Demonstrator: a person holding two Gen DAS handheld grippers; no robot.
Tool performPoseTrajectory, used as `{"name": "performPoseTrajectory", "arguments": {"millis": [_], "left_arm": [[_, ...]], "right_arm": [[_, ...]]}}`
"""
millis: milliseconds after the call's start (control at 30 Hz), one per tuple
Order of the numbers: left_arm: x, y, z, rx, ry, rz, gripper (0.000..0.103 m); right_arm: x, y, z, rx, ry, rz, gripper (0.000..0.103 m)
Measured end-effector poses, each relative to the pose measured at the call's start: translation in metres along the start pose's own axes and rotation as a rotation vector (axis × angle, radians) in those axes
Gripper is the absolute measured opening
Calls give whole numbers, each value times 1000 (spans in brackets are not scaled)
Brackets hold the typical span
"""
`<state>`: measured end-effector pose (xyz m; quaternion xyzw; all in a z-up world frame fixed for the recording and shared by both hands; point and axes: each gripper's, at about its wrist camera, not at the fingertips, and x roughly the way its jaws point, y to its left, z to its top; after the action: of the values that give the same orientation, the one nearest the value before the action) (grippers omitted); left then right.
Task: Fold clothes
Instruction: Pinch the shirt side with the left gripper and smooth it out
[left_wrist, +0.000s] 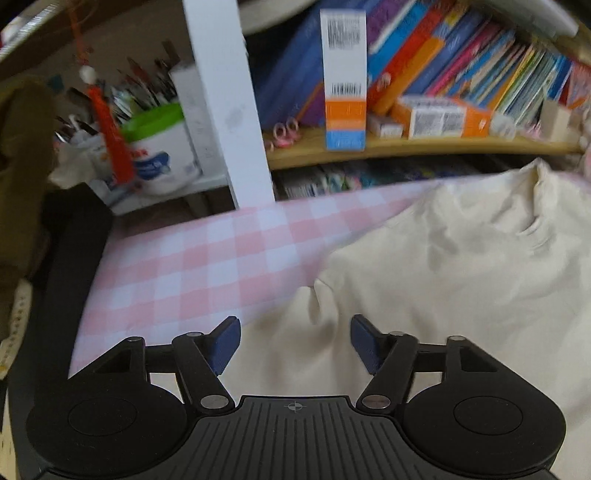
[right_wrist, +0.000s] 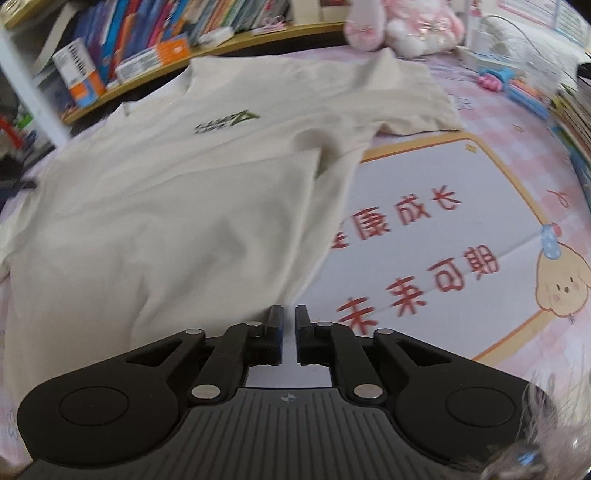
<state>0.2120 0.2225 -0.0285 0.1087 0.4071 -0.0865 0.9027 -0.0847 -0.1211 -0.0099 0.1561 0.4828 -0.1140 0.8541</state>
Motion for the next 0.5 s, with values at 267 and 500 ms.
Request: {"name": "performPoseTrajectory", "arguments": {"millis": [267, 500], "left_arm": [[17, 1, 13, 33, 26, -26, 1], [27, 4, 28, -10, 19, 55, 7]], "right_arm": [[5, 3, -4, -5, 34, 14, 9], [12, 10, 3, -49, 17, 3, 14]]}}
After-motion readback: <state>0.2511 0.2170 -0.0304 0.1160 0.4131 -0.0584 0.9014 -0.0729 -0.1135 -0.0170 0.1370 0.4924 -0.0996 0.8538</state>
